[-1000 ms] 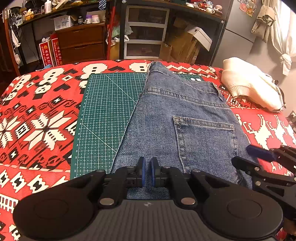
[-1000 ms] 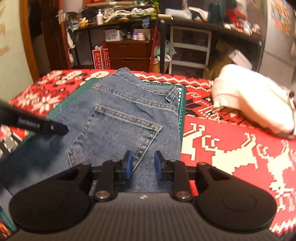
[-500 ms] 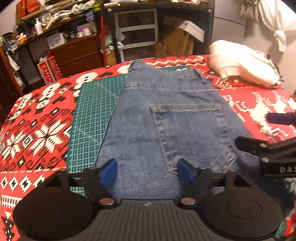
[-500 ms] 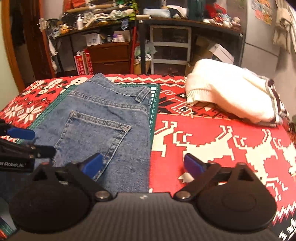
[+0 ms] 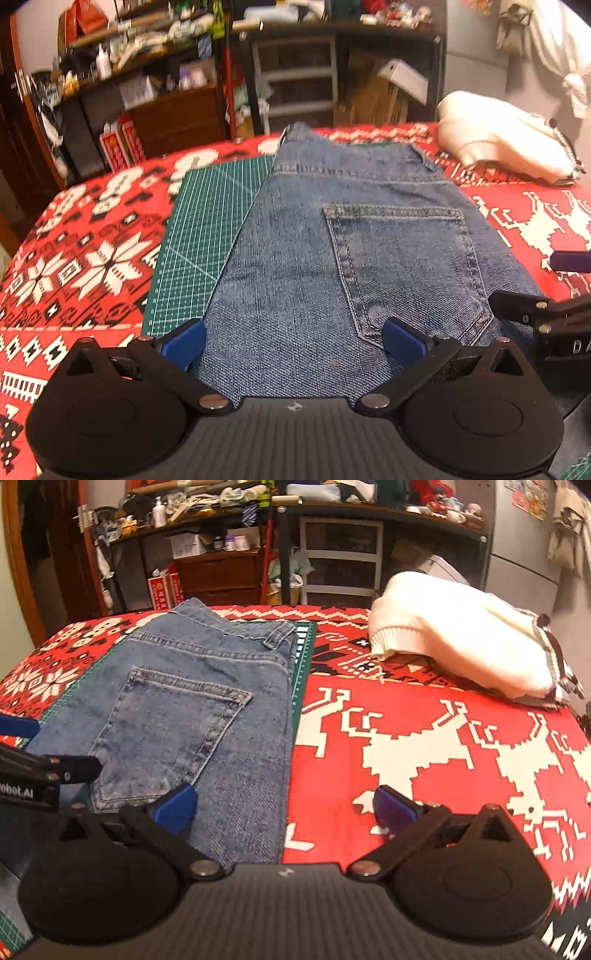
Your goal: Fold clothes
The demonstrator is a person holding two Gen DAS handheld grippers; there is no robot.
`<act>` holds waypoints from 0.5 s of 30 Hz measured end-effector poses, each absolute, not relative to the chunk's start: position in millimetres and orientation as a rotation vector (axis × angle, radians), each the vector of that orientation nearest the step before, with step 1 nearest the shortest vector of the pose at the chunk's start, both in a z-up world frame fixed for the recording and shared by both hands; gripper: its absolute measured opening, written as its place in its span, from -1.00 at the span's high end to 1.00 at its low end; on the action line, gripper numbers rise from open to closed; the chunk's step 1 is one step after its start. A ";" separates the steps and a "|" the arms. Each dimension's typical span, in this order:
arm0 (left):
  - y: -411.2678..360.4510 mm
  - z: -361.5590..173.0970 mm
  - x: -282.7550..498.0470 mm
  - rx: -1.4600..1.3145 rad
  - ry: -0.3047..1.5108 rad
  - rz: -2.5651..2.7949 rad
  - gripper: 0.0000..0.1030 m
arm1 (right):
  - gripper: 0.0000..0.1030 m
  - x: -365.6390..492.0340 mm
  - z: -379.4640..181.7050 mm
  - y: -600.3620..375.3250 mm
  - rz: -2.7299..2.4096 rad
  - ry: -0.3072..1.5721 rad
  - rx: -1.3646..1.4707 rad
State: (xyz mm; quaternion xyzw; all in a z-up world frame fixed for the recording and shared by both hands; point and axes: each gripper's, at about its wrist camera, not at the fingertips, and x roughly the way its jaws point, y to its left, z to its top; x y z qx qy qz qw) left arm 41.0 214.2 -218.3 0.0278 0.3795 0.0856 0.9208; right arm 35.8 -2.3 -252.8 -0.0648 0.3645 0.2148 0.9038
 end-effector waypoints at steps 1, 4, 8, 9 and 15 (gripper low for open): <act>212.0 -219.4 38.7 0.075 0.759 0.175 -1.00 | -0.99 35.8 -252.9 -2.6 0.445 0.752 -0.133; 198.7 -221.7 34.7 0.166 0.702 0.202 -1.00 | -0.99 35.7 -253.4 -3.4 0.447 0.748 -0.131; 178.7 -224.1 33.0 0.235 0.658 0.305 -1.00 | -0.99 35.1 -253.9 -4.5 0.451 0.740 -0.127; 173.5 -225.0 32.4 0.256 0.644 0.328 -1.00 | -0.99 35.0 -254.1 -4.8 0.451 0.738 -0.127; 179.1 -223.4 36.0 0.196 0.663 0.348 -1.00 | -0.99 34.0 -254.8 -6.5 0.457 0.727 -0.122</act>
